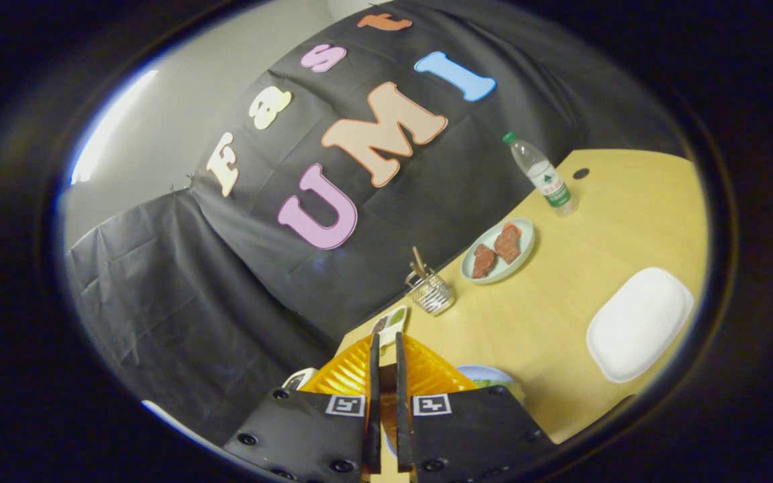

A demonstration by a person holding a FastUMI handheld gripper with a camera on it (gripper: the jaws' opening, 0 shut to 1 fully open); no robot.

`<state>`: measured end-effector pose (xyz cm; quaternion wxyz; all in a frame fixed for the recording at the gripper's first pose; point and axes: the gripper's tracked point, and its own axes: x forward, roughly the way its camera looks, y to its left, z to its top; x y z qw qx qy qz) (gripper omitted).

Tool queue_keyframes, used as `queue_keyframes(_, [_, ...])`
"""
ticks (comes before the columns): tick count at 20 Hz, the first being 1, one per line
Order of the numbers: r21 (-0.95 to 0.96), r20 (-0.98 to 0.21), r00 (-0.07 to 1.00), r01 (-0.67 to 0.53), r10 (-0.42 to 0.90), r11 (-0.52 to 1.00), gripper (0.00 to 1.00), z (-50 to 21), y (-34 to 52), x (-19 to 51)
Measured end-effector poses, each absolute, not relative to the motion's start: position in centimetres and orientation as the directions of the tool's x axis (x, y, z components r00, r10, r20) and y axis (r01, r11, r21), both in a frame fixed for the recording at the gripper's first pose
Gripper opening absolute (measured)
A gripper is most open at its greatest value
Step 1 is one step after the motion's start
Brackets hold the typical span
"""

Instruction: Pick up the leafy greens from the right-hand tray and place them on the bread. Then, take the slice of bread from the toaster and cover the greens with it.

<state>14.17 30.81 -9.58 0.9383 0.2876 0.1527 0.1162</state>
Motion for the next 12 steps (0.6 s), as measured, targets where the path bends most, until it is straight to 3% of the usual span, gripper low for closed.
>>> queue_keyframes(3, [0.642, -0.162, 0.938, -0.136, 0.307, 0.755, 0.12, -9.6, 33.1, 16.1])
queue_keyframes(7, [0.746, -0.067, 0.98, -0.077, 0.19, 0.661, 0.12, -9.6, 32.9, 18.7])
queue_keyframes(12, [0.755, -0.081, 0.997, 0.05, 0.017, 0.654, 0.12, -12.9, 30.2, 19.5])
